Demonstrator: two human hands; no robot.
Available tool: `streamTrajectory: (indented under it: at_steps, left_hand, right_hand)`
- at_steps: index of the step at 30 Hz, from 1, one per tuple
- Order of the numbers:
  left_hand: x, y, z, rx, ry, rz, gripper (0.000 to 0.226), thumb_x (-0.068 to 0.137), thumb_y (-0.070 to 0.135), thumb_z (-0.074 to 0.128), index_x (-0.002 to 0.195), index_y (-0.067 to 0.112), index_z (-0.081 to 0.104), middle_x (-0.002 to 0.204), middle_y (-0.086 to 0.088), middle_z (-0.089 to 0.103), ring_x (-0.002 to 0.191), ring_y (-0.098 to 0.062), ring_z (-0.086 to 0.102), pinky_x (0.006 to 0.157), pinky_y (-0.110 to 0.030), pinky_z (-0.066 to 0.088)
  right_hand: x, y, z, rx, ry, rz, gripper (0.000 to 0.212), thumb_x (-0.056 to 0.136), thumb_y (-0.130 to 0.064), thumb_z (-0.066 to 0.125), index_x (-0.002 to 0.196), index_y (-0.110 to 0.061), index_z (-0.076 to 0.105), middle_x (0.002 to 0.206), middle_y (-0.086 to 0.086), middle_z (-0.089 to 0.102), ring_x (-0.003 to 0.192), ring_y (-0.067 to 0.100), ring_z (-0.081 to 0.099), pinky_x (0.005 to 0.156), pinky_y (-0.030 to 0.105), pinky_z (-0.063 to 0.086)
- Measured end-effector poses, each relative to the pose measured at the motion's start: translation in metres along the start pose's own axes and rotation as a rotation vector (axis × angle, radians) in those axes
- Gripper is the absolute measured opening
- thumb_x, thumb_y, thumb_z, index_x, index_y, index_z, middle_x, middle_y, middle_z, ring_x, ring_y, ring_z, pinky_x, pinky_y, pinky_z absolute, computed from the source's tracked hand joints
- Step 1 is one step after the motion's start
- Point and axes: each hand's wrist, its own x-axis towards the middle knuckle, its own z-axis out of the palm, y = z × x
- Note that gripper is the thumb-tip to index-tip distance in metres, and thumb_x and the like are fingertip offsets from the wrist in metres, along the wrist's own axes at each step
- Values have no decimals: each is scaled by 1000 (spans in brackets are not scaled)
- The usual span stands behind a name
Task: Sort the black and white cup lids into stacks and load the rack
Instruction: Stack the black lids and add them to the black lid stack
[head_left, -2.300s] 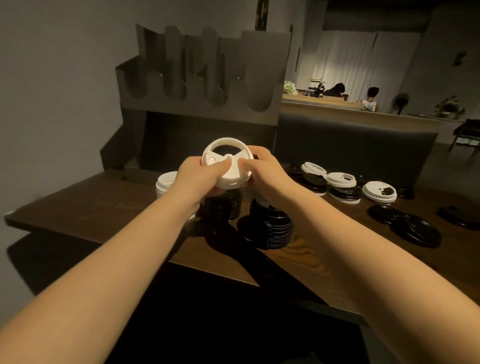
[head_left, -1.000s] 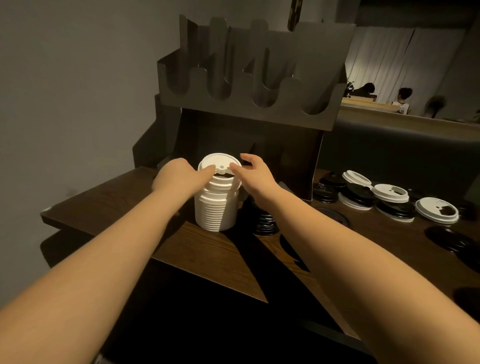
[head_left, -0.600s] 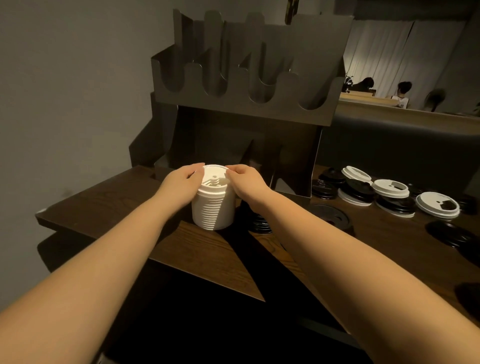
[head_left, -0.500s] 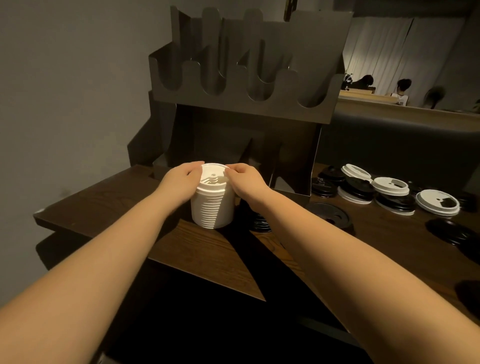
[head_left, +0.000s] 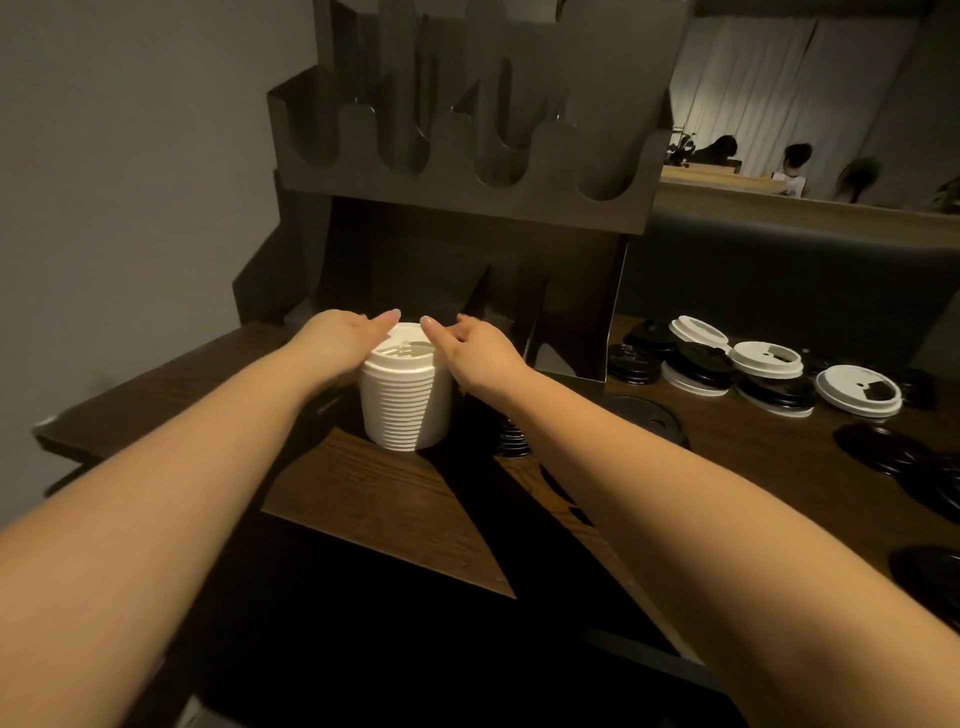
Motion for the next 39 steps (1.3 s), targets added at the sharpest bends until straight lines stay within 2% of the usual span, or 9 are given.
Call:
streamTrajectory:
  at_steps: [2, 4, 7, 13, 22, 26, 31, 35, 39]
  left_hand:
    - [-8, 0, -5, 28, 149, 233, 50, 101, 39, 40, 146, 18, 38, 157, -3, 28, 143, -23, 25, 116, -38, 18]
    - [-12, -5, -2, 111, 173, 379, 41, 104, 30, 33, 143, 21, 43, 153, -4, 35, 142, -23, 28, 119, -42, 15]
    - [-20, -10, 9, 218, -35, 280, 46, 104, 39, 23, 139, 25, 48, 148, -5, 43, 140, -23, 32, 120, -43, 8]
    - [-32, 11, 11, 330, -44, 322, 52, 104, 39, 5, 147, 29, 32, 155, 4, 30, 146, -7, 12, 114, -40, -17]
    - [-69, 76, 56, 174, -9, 413, 54, 104, 37, 12, 146, 15, 38, 153, -7, 36, 146, -16, 19, 118, -36, -3]
    - [-97, 123, 92, 182, -159, 524, 50, 105, 35, 17, 150, 19, 29, 159, -3, 20, 148, -18, 8, 118, -33, 4]
    - [-121, 163, 140, 274, -229, 747, 48, 105, 33, 17, 148, 18, 32, 159, -1, 21, 148, -14, 6, 121, -35, 5]
    - [-144, 187, 182, 377, -293, 882, 46, 105, 33, 20, 143, 21, 42, 159, -1, 21, 148, -14, 7, 119, -37, -1]
    - [-160, 204, 222, 393, -422, 847, 49, 104, 40, 19, 144, 23, 41, 159, -2, 21, 149, -15, 5, 120, -40, 0]
  right_hand:
    - [-7, 1, -6, -67, 46, -125, 52, 101, -48, 30, 145, -21, 38, 157, -2, 26, 145, 20, 18, 116, 43, 15]
    - [-15, 6, -6, -185, -4, -219, 48, 105, -38, 20, 148, -21, 33, 156, -1, 27, 147, 18, 11, 117, 39, 8]
    - [-20, 12, -2, -253, -85, -200, 50, 105, -38, 13, 150, -22, 27, 157, -1, 26, 148, 17, 3, 118, 40, 0]
    - [-24, 5, -25, -232, -124, -125, 53, 103, -42, 6, 152, -25, 15, 160, -4, 11, 148, 20, -8, 117, 46, -6]
    - [-70, 25, -96, -157, -106, -33, 56, 103, -43, 5, 151, -20, 21, 159, -1, 16, 147, 16, -8, 117, 41, -6]
    - [-89, 60, -147, -119, 21, 31, 67, 100, -52, 3, 146, -17, 37, 156, -1, 26, 148, 15, -5, 117, 41, -3]
    - [-118, 124, -192, -244, 117, 176, 63, 99, -56, 9, 148, -25, 33, 160, 9, 9, 148, 29, -1, 116, 46, 5]
    - [-150, 164, -224, -164, 182, 322, 77, 90, -71, 3, 145, -30, 38, 159, 8, 17, 148, 29, 4, 117, 48, 6]
    - [-181, 193, -244, -137, 247, 437, 88, 84, -78, 4, 135, -26, 53, 160, 5, 14, 148, 31, 4, 119, 51, 5]
